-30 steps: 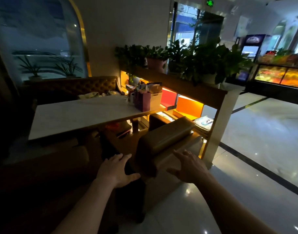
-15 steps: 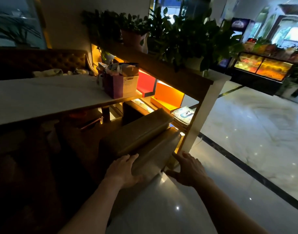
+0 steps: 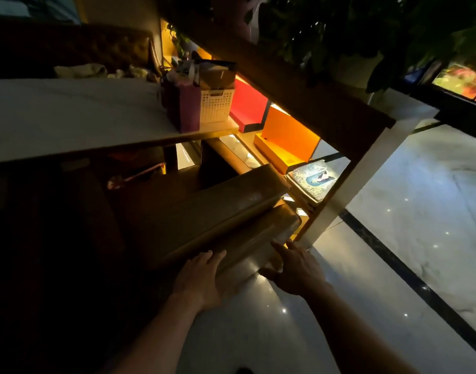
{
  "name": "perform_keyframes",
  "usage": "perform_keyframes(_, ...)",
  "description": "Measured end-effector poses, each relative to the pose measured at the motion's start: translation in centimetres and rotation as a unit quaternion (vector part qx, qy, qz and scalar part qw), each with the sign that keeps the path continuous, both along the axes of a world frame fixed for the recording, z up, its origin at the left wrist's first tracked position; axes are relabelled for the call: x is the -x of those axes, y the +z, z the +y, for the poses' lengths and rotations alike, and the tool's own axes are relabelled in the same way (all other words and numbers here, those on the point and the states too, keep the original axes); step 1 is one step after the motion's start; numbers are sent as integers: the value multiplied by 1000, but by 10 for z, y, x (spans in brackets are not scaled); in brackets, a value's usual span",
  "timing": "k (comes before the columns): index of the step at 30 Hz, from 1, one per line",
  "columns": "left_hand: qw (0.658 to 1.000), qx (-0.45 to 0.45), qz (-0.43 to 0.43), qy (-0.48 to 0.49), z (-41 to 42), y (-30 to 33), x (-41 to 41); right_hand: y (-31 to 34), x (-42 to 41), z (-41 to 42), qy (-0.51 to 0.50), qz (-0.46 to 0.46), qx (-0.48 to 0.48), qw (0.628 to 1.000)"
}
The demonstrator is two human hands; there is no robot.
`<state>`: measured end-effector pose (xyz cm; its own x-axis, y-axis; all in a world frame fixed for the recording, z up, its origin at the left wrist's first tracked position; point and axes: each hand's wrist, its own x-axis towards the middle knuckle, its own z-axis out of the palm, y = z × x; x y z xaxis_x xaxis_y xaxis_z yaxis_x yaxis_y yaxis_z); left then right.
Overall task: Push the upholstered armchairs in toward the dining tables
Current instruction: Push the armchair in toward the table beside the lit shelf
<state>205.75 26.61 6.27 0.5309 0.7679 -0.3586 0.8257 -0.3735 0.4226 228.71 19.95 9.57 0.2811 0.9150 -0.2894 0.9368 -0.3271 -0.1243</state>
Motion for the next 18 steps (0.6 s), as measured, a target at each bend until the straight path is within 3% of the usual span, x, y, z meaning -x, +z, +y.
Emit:
perform_keyframes(9, 983, 5, 41, 181, 26, -88, -69, -90, -105, 107, 105, 27, 40, 993)
perform_keyframes(18, 946, -83, 144, 277, 24, -138, -69, -168, -120, 158, 218, 15, 17, 976)
